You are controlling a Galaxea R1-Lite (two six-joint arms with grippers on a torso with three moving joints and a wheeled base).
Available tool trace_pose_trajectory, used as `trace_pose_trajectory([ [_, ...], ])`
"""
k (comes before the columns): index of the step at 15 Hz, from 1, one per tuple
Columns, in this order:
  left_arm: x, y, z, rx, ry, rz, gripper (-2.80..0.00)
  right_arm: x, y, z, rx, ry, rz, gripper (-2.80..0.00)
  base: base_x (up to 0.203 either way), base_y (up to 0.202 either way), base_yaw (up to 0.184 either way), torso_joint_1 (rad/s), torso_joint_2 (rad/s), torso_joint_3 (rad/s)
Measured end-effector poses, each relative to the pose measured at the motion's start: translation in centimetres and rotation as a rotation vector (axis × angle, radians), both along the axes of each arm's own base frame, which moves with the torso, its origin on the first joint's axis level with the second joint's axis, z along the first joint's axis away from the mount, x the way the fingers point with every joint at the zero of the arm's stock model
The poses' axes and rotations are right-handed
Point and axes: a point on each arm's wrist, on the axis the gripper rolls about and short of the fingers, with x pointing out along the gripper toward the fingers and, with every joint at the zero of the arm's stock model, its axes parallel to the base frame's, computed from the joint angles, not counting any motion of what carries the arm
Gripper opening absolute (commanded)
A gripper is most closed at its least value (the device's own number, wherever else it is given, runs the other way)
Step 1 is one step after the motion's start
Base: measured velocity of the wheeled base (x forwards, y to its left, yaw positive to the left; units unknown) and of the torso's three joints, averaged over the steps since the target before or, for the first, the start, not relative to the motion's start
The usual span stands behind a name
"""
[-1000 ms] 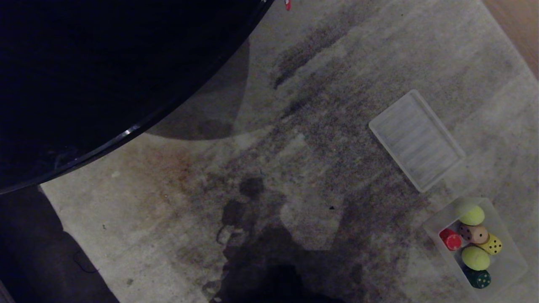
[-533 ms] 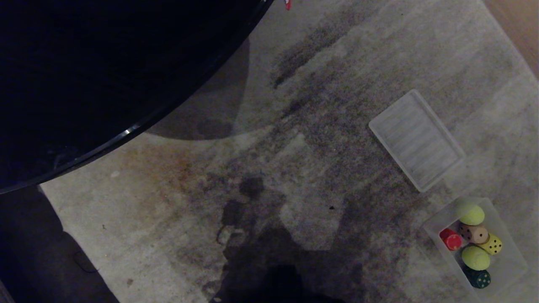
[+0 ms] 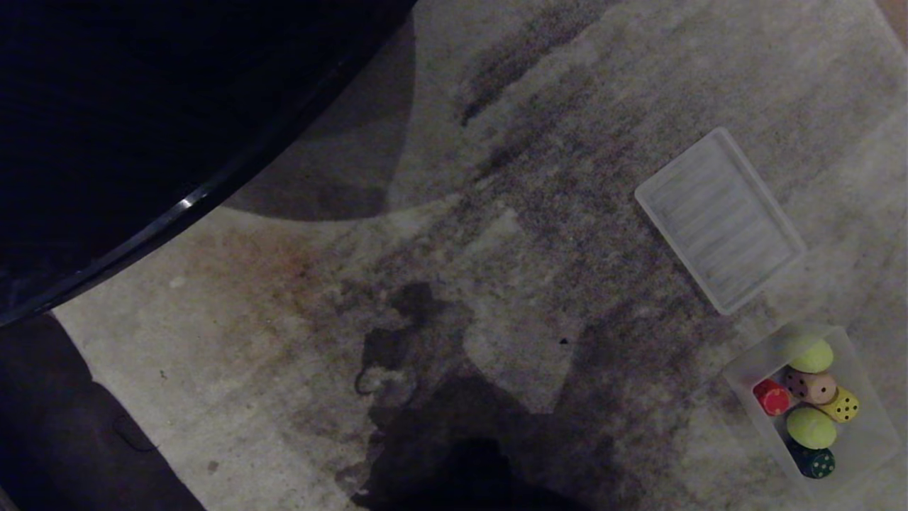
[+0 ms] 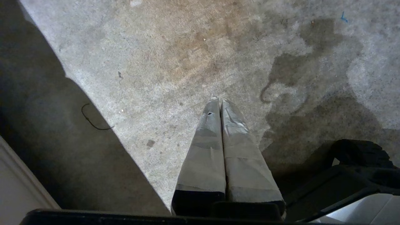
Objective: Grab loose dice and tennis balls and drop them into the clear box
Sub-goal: Close the lid
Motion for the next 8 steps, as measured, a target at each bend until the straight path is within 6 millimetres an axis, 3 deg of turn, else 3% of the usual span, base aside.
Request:
trace_pose_trajectory([
  [8,0.0,0.0,0.0,0.0,0.0,-0.001,-2.8,0.0,0.0,0.0,0.0,0.0,0.0,-2.8,0.0,0.0,0.0,0.0,0.0,0.0],
])
